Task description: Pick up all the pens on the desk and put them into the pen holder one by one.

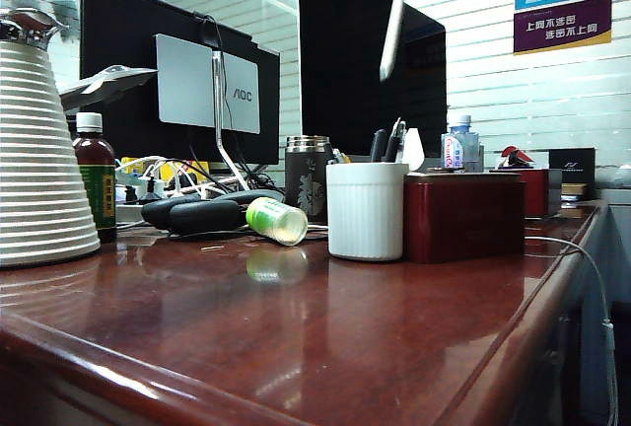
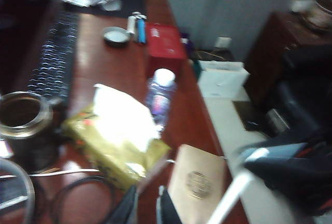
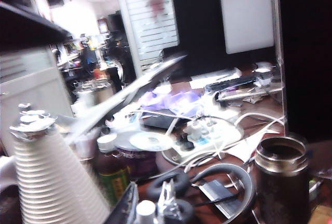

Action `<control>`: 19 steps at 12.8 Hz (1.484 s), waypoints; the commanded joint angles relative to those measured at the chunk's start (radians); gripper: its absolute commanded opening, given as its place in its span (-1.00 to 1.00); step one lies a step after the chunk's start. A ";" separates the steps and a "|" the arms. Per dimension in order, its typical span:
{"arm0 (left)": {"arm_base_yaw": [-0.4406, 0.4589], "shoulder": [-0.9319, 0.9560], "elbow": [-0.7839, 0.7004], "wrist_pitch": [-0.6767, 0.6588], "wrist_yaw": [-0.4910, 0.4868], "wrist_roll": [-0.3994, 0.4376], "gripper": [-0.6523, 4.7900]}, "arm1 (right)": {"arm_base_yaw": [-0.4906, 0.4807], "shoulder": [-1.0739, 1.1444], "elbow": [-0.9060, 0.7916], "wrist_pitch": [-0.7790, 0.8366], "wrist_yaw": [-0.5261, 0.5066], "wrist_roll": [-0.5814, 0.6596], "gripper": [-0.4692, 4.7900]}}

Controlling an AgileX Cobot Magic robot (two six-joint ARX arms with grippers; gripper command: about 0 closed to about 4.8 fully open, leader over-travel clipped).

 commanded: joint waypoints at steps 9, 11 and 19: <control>-0.002 -0.016 0.004 0.011 -0.014 0.005 -0.55 | 0.050 0.174 -0.005 0.035 -0.021 -0.159 -0.84; -0.002 -0.016 0.004 0.011 -0.014 0.005 -0.55 | 0.066 0.196 -0.005 0.035 -0.021 -0.180 -0.84; -0.002 -0.016 0.004 0.011 -0.014 0.007 -0.55 | 0.076 0.203 -0.005 -0.052 -0.031 -0.214 0.15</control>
